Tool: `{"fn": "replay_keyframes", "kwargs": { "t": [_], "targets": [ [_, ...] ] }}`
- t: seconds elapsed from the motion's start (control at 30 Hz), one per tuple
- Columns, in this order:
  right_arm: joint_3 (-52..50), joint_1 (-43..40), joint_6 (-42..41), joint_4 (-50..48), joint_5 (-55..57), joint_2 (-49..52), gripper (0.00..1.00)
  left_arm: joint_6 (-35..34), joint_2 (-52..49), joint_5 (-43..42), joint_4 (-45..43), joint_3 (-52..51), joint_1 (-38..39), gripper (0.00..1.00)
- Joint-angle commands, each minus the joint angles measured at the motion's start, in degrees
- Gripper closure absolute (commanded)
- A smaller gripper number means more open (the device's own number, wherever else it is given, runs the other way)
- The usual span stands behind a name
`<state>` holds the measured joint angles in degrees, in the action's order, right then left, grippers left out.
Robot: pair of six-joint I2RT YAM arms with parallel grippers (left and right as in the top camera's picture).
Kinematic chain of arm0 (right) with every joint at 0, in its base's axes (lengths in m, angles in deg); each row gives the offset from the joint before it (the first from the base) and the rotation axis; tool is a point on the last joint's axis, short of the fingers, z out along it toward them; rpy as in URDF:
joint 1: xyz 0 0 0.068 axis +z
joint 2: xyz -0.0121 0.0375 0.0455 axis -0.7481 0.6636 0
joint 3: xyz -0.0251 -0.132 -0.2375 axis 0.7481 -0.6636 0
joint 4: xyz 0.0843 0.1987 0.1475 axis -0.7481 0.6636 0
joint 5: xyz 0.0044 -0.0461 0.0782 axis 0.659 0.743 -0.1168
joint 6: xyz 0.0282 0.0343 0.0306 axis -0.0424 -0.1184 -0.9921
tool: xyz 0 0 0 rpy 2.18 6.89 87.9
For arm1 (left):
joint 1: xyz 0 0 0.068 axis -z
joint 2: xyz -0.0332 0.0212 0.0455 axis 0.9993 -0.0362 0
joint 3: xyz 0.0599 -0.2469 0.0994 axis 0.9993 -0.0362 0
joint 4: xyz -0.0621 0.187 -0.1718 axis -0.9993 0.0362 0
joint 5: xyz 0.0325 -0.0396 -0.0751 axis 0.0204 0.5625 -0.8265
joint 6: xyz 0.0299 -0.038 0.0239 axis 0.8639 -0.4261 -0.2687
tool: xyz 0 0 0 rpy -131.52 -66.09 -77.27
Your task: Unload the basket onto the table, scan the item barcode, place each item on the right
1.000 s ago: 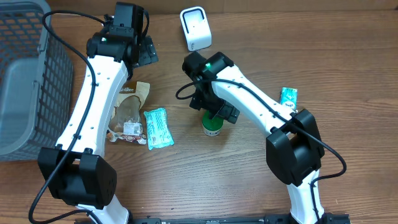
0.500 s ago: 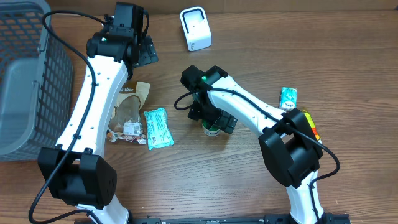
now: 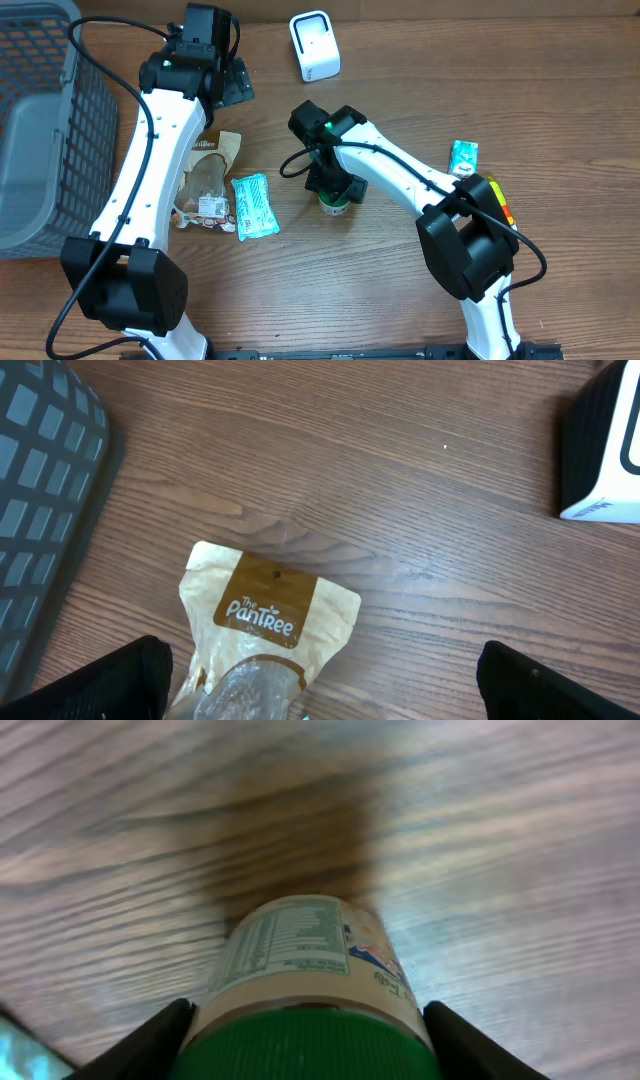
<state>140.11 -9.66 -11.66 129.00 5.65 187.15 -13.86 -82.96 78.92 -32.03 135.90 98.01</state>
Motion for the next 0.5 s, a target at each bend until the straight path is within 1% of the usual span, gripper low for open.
{"fn": "replay_keyframes", "kwargs": {
  "t": [0.0, 0.17, 0.2, 0.33, 0.37, 0.4, 0.47],
  "targets": [
    [-0.22, 0.11, 7.65, -3.65, -0.07, -1.44, 0.41, 0.66, 0.83, 0.98, -0.24, 0.7, 0.22, 0.01],
    [-0.22, 0.11, 14.53, -7.89, -0.07, -1.44, 0.43, 0.66, 0.83, 0.98, -0.24, 0.7, 0.22, 0.01],
    [-0.22, 0.11, 17.53, -8.52, -0.04, -1.46, 0.43, 0.66, 0.85, 0.98, -0.24, 0.7, 0.22, 0.0],
    [-0.22, 0.11, 23.3, -8.76, -0.04, -1.46, 0.42, 0.66, 0.83, 0.98, -0.24, 0.7, 0.22, 0.0],
    [-0.22, 0.11, 23.89, -8.74, -0.07, -1.46, 0.37, 0.66, 0.83, 0.98, -0.24, 0.7, 0.22, 0.01],
    [-0.22, 0.11, 23.93, -8.74, -0.07, -1.46, 0.28, 0.66, 0.83, 0.98, -0.24, 0.7, 0.22, 0.0],
    [-0.22, 0.11, 23.93, -8.74, -0.07, -1.46, 0.22, 0.66, 0.83, 0.98, -0.24, 0.7, 0.22, 0.0]
  ]
}}
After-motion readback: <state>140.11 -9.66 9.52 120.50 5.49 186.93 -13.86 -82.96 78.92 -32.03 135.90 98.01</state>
